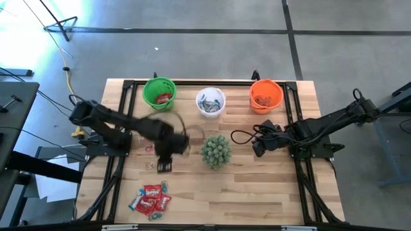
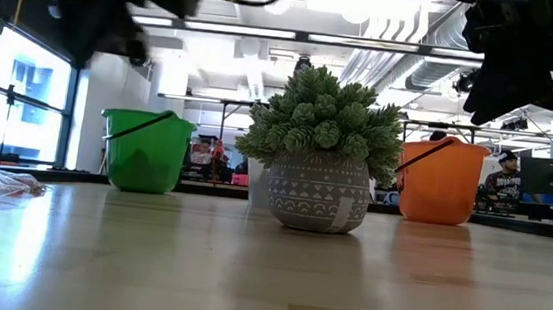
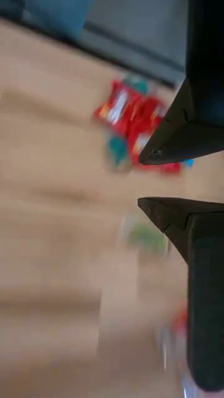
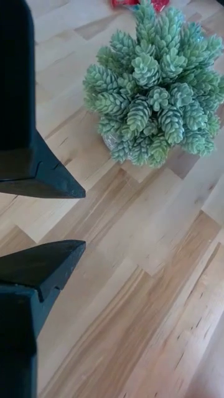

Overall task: Sort candy
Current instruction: Put the white chocolate bars into the white bucket

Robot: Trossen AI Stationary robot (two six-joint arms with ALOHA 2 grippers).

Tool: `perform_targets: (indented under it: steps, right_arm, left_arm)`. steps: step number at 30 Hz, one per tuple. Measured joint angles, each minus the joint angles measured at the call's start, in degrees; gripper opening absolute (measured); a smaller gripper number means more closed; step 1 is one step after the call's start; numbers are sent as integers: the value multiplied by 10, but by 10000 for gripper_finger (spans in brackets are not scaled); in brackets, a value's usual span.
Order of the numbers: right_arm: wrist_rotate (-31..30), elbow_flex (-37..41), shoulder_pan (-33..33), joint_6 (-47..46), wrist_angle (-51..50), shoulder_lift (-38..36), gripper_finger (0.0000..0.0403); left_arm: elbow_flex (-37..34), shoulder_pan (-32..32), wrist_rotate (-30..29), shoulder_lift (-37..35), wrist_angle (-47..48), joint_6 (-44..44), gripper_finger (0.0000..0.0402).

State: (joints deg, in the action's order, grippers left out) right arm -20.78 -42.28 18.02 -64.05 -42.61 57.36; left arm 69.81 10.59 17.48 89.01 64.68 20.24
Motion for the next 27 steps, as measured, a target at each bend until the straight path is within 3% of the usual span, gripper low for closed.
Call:
perform_targets:
  steps: [9,22,27]
  right_arm:
    - [0,0,0,0,0,0,114]
    - [9,0,0,14,0,0,114]
    - [9,0,0,14,0,0,114]
  left_arm:
    - [-56,178,-2,3,-110,328,80]
    - [-64,374,-32,3,-106,696,80]
    - [-64,422,-60,3,-105,787,80]
